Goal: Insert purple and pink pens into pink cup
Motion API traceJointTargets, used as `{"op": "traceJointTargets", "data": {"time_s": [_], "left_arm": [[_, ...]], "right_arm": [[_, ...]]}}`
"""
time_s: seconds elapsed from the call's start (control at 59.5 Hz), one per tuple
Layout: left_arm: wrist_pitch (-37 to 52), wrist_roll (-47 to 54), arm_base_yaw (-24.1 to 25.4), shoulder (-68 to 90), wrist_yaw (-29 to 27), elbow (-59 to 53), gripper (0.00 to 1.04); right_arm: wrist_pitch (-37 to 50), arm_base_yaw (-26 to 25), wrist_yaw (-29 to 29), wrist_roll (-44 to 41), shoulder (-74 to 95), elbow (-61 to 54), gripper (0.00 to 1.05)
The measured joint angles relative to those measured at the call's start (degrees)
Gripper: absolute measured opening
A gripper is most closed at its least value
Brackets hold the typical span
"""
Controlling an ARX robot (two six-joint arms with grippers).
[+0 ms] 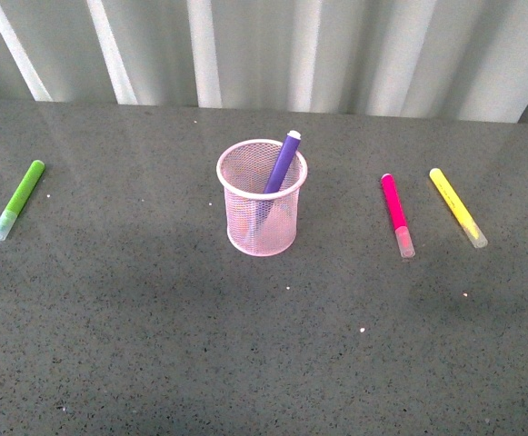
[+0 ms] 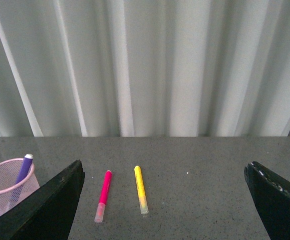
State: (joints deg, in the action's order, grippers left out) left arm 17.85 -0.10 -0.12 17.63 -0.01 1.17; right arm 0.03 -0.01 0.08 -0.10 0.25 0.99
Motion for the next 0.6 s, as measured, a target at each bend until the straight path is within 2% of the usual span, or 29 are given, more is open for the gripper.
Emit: {"op": "traceJointTargets", "data": {"time_s": [0.386, 0.47, 0.605], "left_arm": [[-7.96, 0.0, 0.0, -7.93, 0.0, 0.02, 0.04], [-16.68, 0.0, 0.0, -14.6, 0.0, 0.02, 0.04], [-17.66, 0.0, 0.0, -17.38, 0.0, 0.02, 0.04]], "right_arm": [[0.0, 0.0, 0.0, 0.0, 0.0, 0.0, 0.98], [0.0, 0.0, 0.02, 0.0, 0.0, 0.0, 0.98], [0.0, 0.0, 0.0, 0.0, 0.0, 0.0, 0.98]]}}
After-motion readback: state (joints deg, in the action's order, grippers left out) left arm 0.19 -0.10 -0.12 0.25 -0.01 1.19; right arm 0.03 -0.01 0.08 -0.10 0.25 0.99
